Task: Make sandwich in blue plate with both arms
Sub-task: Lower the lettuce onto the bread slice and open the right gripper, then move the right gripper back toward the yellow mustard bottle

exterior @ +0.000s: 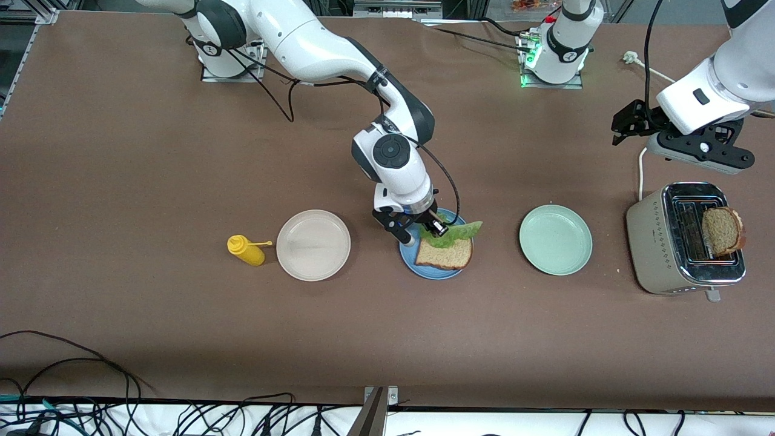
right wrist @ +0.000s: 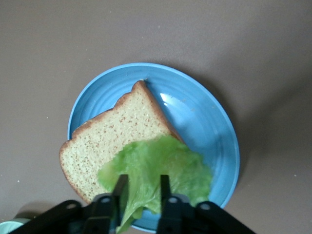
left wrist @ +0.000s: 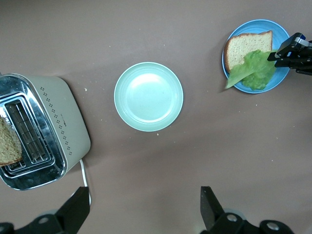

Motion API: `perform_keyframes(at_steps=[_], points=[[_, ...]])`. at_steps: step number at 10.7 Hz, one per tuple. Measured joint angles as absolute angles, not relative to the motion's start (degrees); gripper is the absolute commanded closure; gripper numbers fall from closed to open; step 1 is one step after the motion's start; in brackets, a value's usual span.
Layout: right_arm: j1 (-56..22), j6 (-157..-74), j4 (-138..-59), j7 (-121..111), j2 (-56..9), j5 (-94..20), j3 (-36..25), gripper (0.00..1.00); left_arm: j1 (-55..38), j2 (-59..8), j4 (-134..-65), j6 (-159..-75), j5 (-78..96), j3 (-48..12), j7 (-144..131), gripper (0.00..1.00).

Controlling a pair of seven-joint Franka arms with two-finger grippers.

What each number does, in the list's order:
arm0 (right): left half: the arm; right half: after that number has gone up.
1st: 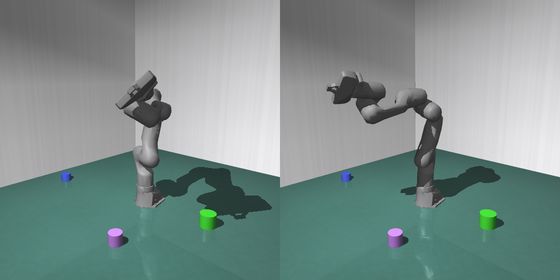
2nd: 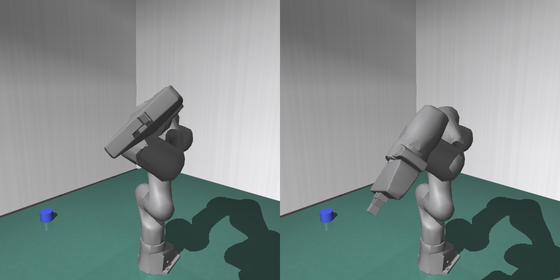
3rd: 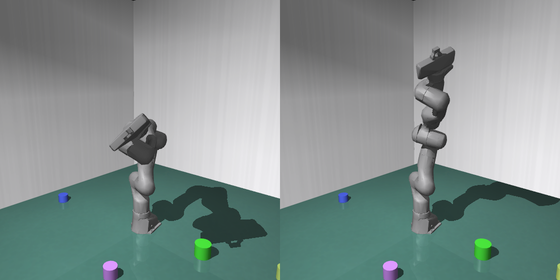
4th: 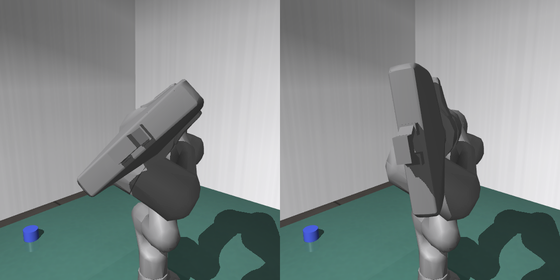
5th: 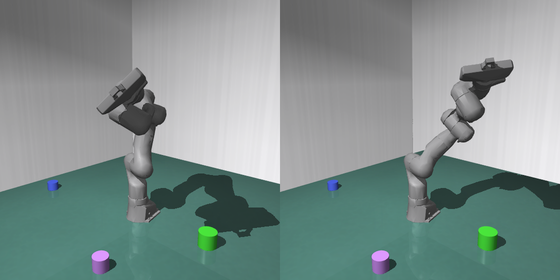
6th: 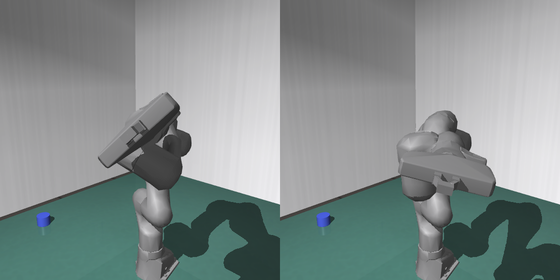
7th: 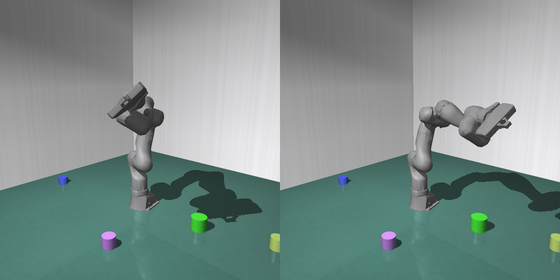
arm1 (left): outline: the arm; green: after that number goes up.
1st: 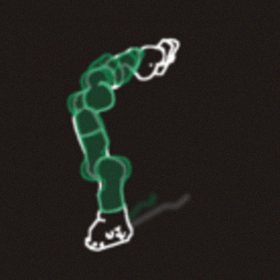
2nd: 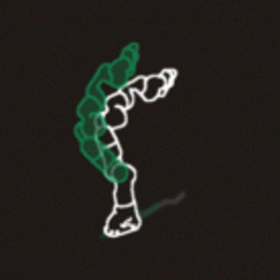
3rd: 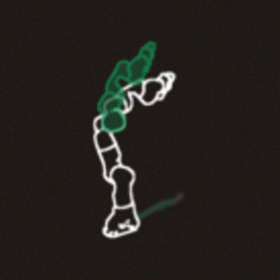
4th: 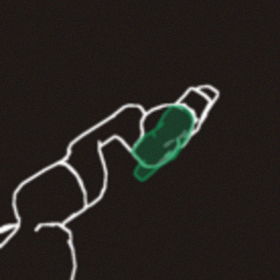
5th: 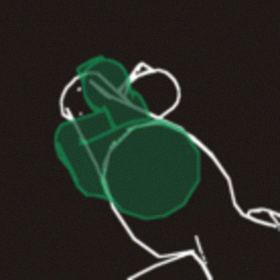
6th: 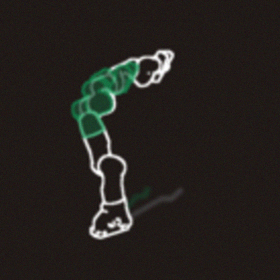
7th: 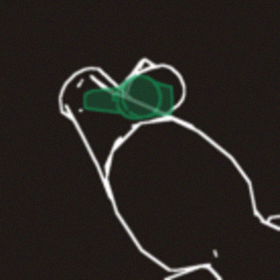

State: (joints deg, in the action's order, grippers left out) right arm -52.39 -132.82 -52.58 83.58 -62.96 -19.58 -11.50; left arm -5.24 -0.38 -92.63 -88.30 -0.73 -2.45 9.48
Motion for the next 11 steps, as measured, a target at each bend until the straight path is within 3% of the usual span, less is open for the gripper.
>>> perform_keyframes(at_steps=[5,8,11], points=[[-52.4,-132.5,-52.5,81.7,-63.0,-16.5,-11.8,0.00,-5.2,-0.4,-92.6,-88.3,-0.7,-2.4,9.5,0.00],[-51.7,-126.8,-51.0,74.8,-62.2,-16.4,-12.5,0.00,-5.2,-0.4,-92.6,-88.3,-0.7,-2.4,9.5,0.00],[-46.0,-119.3,-51.8,61.7,-55.6,-18.7,-12.7,0.00,-5.2,-0.4,-92.6,-88.3,-0.7,-2.4,9.5,0.00]])
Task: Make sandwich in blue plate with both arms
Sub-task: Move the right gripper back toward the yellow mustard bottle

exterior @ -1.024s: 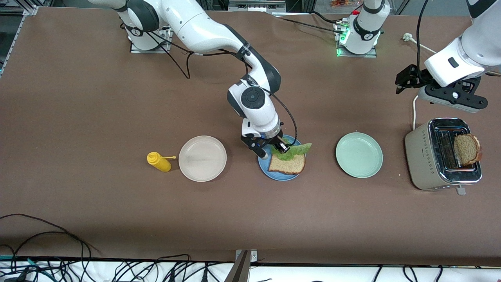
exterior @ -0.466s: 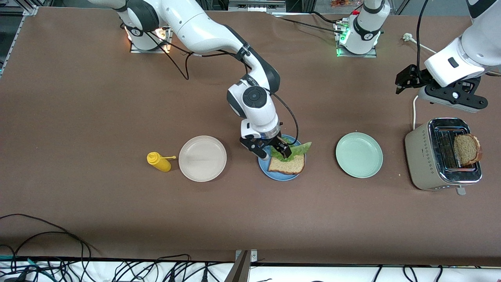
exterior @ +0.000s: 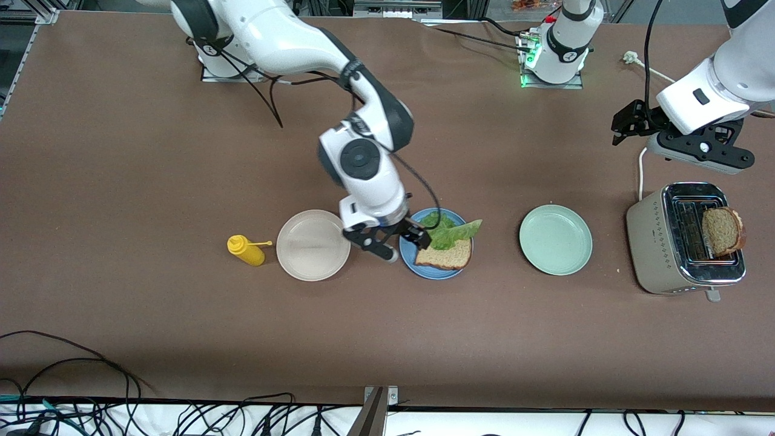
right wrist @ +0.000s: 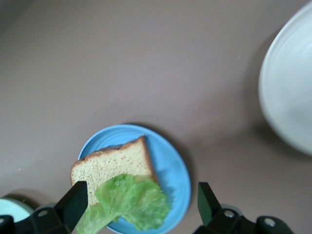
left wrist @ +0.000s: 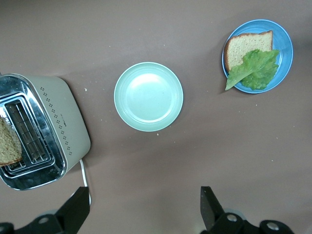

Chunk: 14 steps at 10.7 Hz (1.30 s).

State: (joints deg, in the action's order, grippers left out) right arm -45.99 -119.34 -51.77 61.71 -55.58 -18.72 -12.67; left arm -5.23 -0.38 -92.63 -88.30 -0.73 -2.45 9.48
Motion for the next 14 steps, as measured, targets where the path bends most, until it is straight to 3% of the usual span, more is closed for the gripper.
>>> perform_keyframes(at_steps=[4,10,14], points=[[-39.5,-111.4,-63.0,43.0,-42.8,-19.8,-12.6,0.00,-5.2,-0.4,-92.6,-88.3,-0.7,-2.5,9.5,0.00],[-26.8,-106.6,-80.0,17.1,-28.0,-18.3,-8.3,0.00,-5.2,-0.4,-92.6,-88.3,-0.7,-2.5,9.5,0.00],[-20.4,-101.4,-84.4,3.9,-21.7,-14.4,-8.0,0.00,-5.3,-0.4,-92.6,-88.3,-0.7,-2.4,9.5,0.00]])
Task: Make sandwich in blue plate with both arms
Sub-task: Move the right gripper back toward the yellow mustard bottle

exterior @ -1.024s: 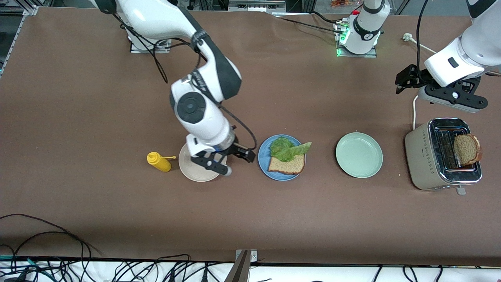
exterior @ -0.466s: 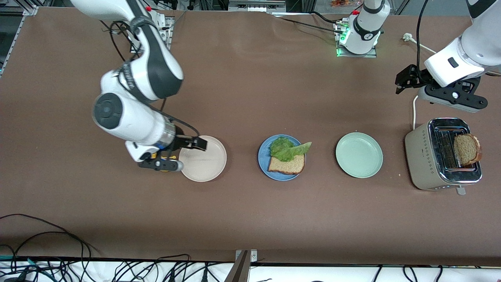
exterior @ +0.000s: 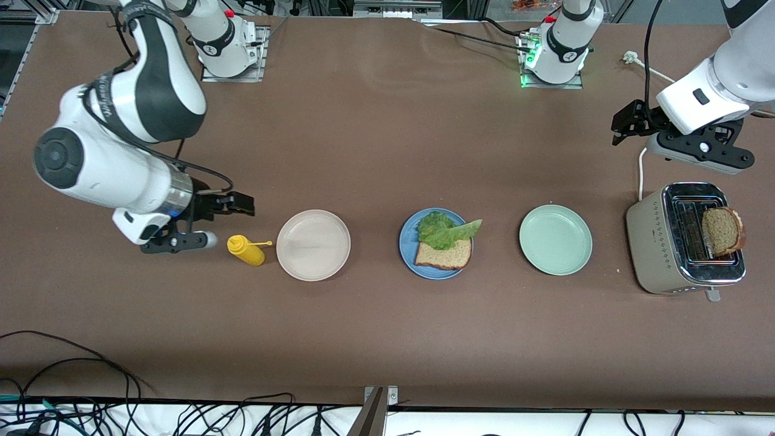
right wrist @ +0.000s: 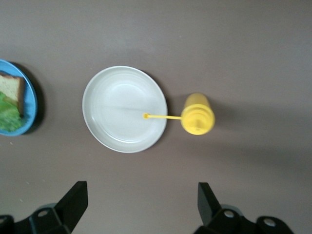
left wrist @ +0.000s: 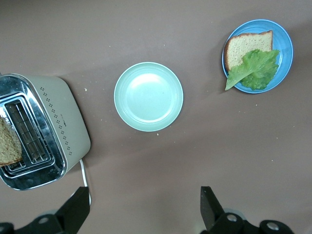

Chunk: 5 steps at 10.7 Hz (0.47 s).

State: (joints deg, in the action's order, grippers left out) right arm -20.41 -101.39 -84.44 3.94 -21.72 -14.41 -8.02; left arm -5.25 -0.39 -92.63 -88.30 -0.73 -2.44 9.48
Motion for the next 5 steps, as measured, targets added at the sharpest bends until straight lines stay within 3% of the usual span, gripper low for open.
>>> perform_keyframes(at_steps=[5], points=[[-12.7,-101.3,-87.3,-18.1,-19.9,-12.6,-5.7,0.00,-4.1,-0.6,-92.6,-88.3,-1.5,-2.1,9.5,0.00]])
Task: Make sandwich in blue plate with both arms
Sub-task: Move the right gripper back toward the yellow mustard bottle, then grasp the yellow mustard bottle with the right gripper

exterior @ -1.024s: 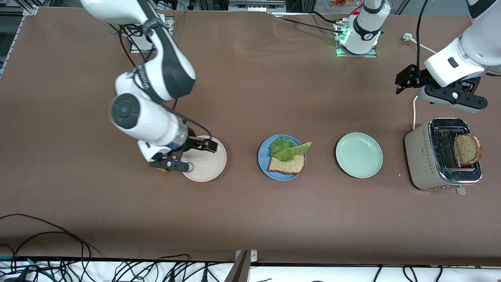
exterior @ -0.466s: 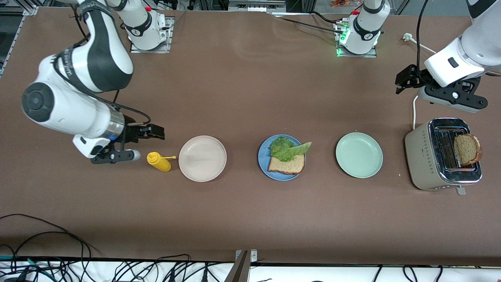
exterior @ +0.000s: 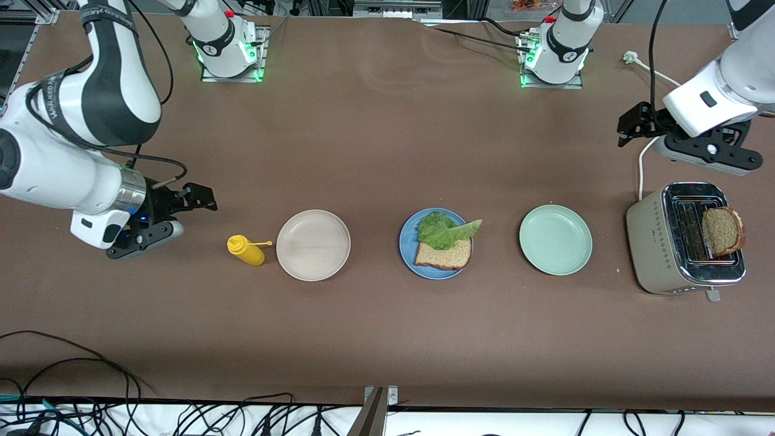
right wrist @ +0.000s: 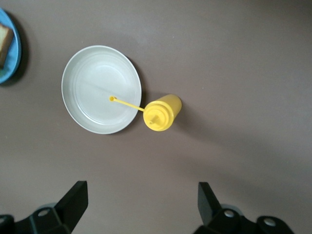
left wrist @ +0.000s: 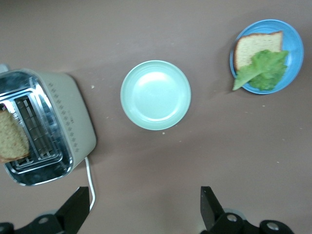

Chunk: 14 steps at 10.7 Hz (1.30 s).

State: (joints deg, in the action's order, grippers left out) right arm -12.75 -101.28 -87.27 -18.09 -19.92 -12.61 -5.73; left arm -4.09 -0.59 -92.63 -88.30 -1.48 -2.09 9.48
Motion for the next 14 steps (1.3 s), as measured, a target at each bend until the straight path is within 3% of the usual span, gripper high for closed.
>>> perform_keyframes(at_steps=[6,10,14], points=[[-0.1,-102.5,-88.5,-47.1,-23.0,-13.4,-0.3,0.00,5.6,-5.8,-92.0,-89.0,-1.7,-1.4,9.7,0.00],[2.4,-106.5,-88.6,-63.2,-29.0,-20.9,0.0,0.00,11.1,-12.9,-85.7,-90.0,-1.7,-1.4,15.1,0.00],[4.7,-109.1,-88.5,-77.6,-35.0,-28.0,0.1,0.00,15.4,-16.3,-84.4,-92.1,-1.7,-1.5,19.5,0.00]])
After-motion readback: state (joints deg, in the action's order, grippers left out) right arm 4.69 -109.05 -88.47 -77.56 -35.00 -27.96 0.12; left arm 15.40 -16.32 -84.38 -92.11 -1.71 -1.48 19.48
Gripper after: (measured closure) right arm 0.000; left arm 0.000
